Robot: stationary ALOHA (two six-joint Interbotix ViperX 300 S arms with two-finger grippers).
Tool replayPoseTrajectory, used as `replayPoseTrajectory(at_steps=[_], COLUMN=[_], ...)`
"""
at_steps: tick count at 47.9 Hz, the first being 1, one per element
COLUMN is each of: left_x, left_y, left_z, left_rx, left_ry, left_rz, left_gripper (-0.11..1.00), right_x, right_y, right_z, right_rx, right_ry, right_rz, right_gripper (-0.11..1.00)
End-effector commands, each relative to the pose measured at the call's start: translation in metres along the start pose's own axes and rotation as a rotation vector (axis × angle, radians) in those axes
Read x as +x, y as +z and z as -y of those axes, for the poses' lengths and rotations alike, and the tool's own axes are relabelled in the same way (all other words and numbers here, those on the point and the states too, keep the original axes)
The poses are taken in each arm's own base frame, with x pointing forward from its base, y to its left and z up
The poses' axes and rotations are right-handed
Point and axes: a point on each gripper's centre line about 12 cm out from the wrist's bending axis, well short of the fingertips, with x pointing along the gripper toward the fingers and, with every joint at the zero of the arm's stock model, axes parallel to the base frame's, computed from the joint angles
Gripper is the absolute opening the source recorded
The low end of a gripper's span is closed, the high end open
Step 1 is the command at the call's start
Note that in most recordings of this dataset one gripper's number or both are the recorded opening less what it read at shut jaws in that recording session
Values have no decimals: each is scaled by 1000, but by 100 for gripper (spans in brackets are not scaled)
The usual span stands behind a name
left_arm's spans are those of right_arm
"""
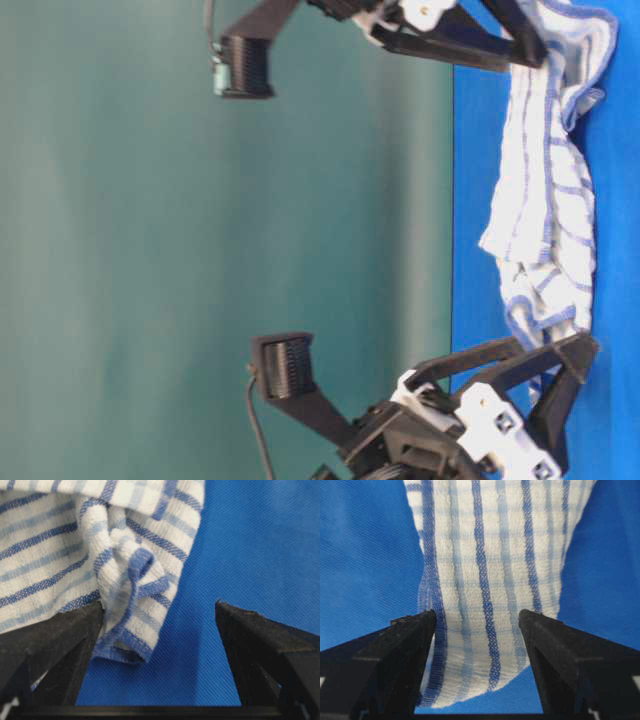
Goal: Lift the towel with both arms.
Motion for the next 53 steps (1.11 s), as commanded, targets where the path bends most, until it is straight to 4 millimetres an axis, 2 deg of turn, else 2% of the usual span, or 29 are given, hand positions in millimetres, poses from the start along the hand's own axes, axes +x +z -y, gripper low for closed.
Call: replayPoseTrajectory(at_steps=[1, 9, 13, 17, 25, 26, 28, 35, 41, 47, 53], left_x=[1, 5, 6, 6, 4, 4, 4, 1, -11, -37, -68], left_y=[8, 3, 3, 2, -1, -1, 0, 7, 18, 40, 61], left_z=[-4, -8, -9, -9, -16, -16, -16, -17, -18, -20, -22], left_rx=[-7, -13, -15, -13, -23, -24, -26, -32, -41, -42, -43], left_ry=[12, 19, 21, 20, 32, 34, 34, 37, 39, 39, 39], left_rz=[34, 20, 16, 13, -2, -1, 2, 24, 41, 59, 81], left_gripper=[89, 86, 80, 61, 14, 10, 4, 3, 3, 3, 3], right_x=[3, 10, 10, 10, 9, 9, 9, 7, -2, -23, -55], right_y=[6, 4, 4, 6, 6, 6, 5, 6, 18, 36, 57], right_z=[1, 3, 3, 3, 3, 3, 3, 4, 4, 6, 9], right_rx=[8, 13, 9, -2, -2, -2, 1, 4, 10, 18, 20], right_ry=[3, 1, 1, 3, 3, 3, 3, 3, 1, -8, -27], right_rz=[24, 14, 17, 27, 29, 29, 30, 35, 72, 121, 175], right_gripper=[67, 67, 66, 58, 10, 6, 5, 5, 5, 5, 5])
